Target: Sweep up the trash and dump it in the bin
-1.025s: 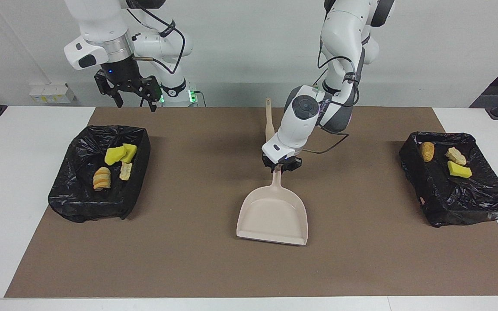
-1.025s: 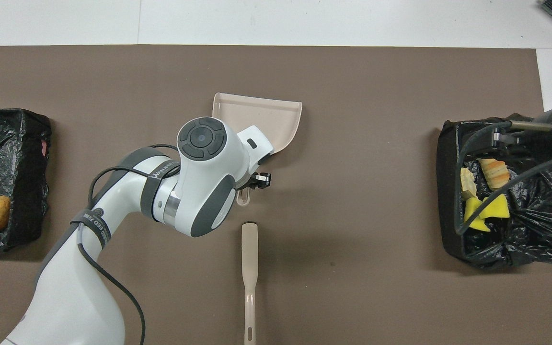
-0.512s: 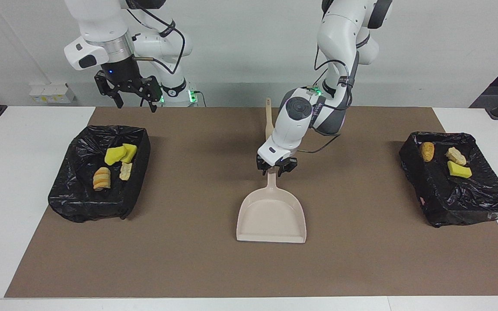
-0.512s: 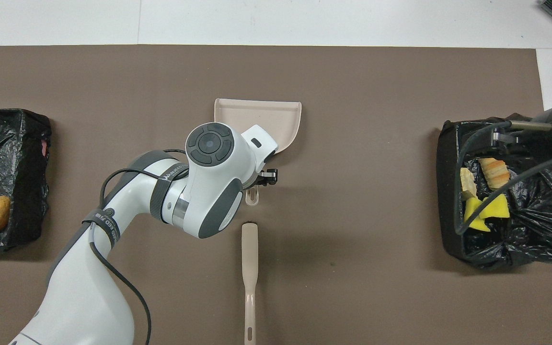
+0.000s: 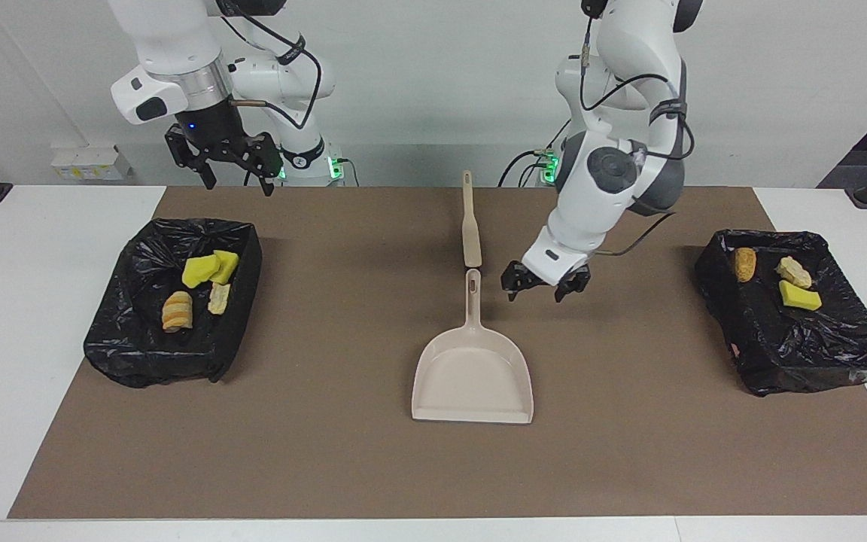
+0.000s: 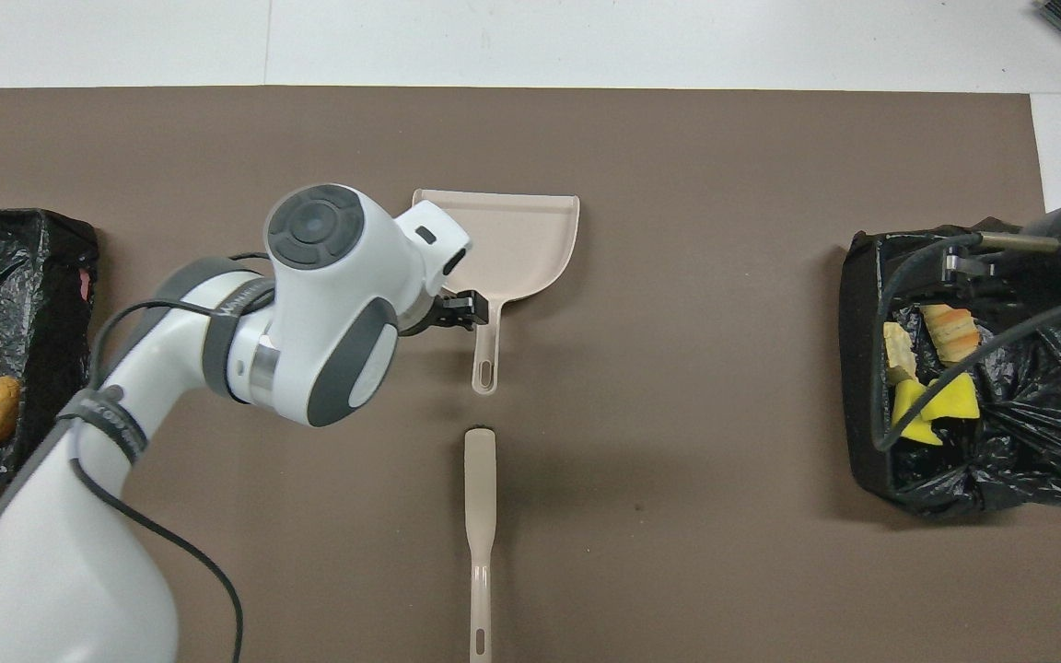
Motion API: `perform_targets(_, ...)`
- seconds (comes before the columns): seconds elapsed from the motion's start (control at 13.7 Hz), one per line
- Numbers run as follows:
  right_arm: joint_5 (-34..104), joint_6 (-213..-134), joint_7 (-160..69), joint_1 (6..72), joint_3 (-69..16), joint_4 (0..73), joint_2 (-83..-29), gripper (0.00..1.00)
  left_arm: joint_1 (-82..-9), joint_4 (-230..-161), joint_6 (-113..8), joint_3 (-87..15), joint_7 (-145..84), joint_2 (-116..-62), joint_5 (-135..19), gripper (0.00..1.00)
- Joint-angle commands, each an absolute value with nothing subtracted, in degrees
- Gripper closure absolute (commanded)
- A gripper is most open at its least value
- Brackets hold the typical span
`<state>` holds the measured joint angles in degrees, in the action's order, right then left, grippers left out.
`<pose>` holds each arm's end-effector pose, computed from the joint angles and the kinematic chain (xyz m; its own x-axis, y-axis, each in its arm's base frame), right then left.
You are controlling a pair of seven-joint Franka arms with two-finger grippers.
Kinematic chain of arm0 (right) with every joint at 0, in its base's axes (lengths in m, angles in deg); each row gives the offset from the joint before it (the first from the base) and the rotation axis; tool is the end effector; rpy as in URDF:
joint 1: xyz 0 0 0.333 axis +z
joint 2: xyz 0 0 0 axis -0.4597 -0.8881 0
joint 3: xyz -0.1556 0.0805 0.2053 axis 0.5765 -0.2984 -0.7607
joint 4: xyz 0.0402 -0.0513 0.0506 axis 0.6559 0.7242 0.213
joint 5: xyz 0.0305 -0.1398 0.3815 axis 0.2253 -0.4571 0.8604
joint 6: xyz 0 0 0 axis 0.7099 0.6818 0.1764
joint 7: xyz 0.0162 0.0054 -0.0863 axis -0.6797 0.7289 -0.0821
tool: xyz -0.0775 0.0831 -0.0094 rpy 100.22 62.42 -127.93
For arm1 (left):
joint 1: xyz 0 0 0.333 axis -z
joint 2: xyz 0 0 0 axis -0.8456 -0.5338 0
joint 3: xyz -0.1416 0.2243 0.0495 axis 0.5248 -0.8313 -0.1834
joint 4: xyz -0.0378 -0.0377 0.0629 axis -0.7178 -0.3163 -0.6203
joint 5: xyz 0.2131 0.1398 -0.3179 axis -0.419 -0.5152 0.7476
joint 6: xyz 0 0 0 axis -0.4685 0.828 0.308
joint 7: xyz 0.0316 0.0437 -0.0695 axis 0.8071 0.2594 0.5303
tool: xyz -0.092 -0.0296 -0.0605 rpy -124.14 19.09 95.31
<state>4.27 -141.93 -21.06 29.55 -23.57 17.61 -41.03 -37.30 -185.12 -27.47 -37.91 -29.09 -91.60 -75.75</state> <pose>0.5613 0.0643 0.6035 0.9855 -0.1695 0.0083 -0.1695 -0.9855 0.0001 0.5831 -0.2409 0.4003 0.9994 -0.0329 -0.0104 -0.0312 -0.9911 0.1293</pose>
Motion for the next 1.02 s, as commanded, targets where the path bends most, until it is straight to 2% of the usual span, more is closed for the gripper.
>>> perform_targets(0.0,5.69,-143.25,-22.98,28.77,-23.55,18.97,-40.21,0.00,-43.21,-186.46,-20.34,-37.63,-37.35,-84.03,-75.92,0.00)
perform_targets(0.15,5.69,-143.25,-22.98,28.77,-23.55,18.97,-40.21,0.00,-47.88,-186.55,-17.17,-37.71,-42.56,-81.12,-76.00,0.00)
perform_targets(0.37,5.69,-143.34,-22.90,28.77,-23.55,18.97,-40.21,0.00,-50.96,-186.37,-14.43,-38.07,-44.76,-78.56,-83.28,0.00)
perform_targets(0.59,5.60,-143.34,-22.89,28.68,-23.55,18.97,-40.21,0.00,-55.52,-185.94,-12.42,-38.15,-47.49,-75.84,-83.47,0.00)
perform_targets(0.73,5.69,-143.25,-22.72,28.77,-23.55,18.97,-40.21,0.00,-56.85,-183.14,-8.91,-38.24,-47.67,-75.65,-83.56,0.00)
perform_targets(0.95,5.69,-143.25,-22.72,28.68,-23.55,18.97,-40.21,0.00,-56.51,-173.75,-0.66,-37.98,-47.41,-76.71,-83.74,0.00)
